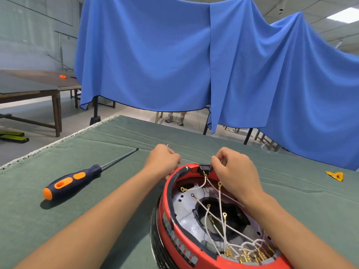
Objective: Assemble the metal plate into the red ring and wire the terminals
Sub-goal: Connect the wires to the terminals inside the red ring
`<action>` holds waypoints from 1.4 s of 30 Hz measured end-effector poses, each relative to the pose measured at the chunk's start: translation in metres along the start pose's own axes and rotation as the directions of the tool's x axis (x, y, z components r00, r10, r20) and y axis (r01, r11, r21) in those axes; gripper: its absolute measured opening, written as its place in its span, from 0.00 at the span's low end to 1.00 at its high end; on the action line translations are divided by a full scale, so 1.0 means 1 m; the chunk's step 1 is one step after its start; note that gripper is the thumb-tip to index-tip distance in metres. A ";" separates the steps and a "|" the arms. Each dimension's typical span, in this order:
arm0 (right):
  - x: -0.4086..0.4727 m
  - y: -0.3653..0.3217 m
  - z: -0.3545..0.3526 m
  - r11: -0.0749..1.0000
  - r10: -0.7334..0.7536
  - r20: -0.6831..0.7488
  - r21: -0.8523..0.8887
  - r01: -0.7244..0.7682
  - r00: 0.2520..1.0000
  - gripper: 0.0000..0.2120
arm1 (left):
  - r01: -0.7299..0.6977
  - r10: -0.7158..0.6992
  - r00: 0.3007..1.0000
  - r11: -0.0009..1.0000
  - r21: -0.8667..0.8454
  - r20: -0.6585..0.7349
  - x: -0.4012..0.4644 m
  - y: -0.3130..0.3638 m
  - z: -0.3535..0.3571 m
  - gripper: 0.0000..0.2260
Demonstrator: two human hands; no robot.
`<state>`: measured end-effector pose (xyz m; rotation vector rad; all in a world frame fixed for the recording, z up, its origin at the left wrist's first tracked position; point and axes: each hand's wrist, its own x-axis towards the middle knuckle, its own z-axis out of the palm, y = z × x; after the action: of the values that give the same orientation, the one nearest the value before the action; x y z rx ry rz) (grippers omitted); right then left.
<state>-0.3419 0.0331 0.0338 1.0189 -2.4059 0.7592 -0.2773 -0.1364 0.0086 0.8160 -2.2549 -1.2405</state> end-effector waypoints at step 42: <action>-0.002 0.001 -0.047 0.943 0.075 -0.273 0.333 0.021 0.959 0.06 | -0.276 0.276 0.961 0.961 -0.024 0.018 -0.042 0.075 -0.015 0.11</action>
<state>-0.3336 0.0639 0.0681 0.9242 -2.0917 1.2644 -0.2586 -0.0851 0.0767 0.4612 -2.2744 -1.1430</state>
